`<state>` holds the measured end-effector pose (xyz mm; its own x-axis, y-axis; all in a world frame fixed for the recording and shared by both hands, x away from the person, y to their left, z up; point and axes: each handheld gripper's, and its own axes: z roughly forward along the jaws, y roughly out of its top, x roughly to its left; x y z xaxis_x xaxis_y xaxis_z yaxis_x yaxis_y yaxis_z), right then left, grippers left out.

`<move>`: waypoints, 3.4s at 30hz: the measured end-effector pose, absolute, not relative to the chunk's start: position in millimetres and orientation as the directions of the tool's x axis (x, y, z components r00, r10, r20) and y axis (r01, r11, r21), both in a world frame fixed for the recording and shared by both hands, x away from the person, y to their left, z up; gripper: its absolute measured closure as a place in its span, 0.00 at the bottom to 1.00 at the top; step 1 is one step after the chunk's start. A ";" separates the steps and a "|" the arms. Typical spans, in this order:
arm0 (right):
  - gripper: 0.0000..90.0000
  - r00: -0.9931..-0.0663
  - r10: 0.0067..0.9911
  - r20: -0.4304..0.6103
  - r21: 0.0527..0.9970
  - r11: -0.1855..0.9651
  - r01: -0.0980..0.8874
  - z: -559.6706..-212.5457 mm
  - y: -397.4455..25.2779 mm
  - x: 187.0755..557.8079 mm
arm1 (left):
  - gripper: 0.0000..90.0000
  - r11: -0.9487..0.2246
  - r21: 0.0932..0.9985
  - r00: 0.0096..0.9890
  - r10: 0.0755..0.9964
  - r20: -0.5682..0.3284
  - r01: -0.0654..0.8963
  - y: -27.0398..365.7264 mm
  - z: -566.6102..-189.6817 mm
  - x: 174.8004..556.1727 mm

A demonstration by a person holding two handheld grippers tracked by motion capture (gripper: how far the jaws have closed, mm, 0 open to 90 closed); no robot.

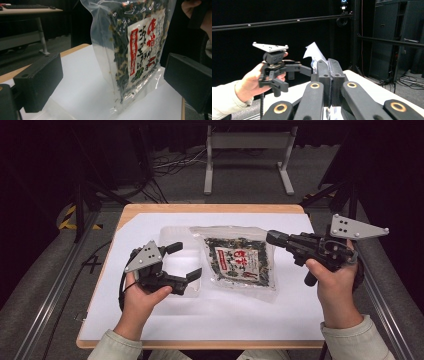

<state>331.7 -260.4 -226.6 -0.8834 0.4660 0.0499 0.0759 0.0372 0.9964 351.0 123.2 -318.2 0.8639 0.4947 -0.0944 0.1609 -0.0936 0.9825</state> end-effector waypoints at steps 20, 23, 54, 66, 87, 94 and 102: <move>1.00 -0.895 0.440 0.075 0.996 0.015 0.091 -234.2 -260.6 330.1 | 0.07 -0.022 0.975 0.904 0.380 -0.198 0.223 83.4 -320.2 378.5; 1.00 -0.896 0.436 0.080 0.995 0.012 0.094 -235.0 -260.4 330.4 | 0.06 -0.027 0.974 0.909 0.367 -0.200 0.225 78.8 -321.1 378.3; 1.00 -0.876 0.473 0.096 0.995 -0.033 0.091 -246.9 -272.3 338.1 | 0.76 -0.065 0.988 0.969 0.215 -0.124 0.141 73.3 -308.2 366.8; 0.93 -0.853 0.516 0.077 0.997 -0.039 0.066 -250.1 -285.5 341.6 | 0.82 -0.102 0.988 0.974 0.205 -0.093 0.116 62.1 -296.2 358.0; 0.56 -0.775 0.631 0.018 0.999 -0.051 -0.018 -248.5 -303.5 342.0 | 0.83 -0.116 0.990 0.964 0.261 -0.042 0.075 57.9 -269.7 355.6; 0.45 -0.770 0.638 0.015 1.000 -0.009 0.011 -257.5 -307.4 341.3 | 0.82 -0.103 0.993 0.958 0.286 -0.025 0.057 65.7 -255.5 358.5; 0.42 -0.752 0.659 0.023 0.999 0.011 0.040 -276.4 -312.8 339.2 | 0.82 -0.094 0.994 0.949 0.316 -0.015 0.047 75.3 -240.3 362.2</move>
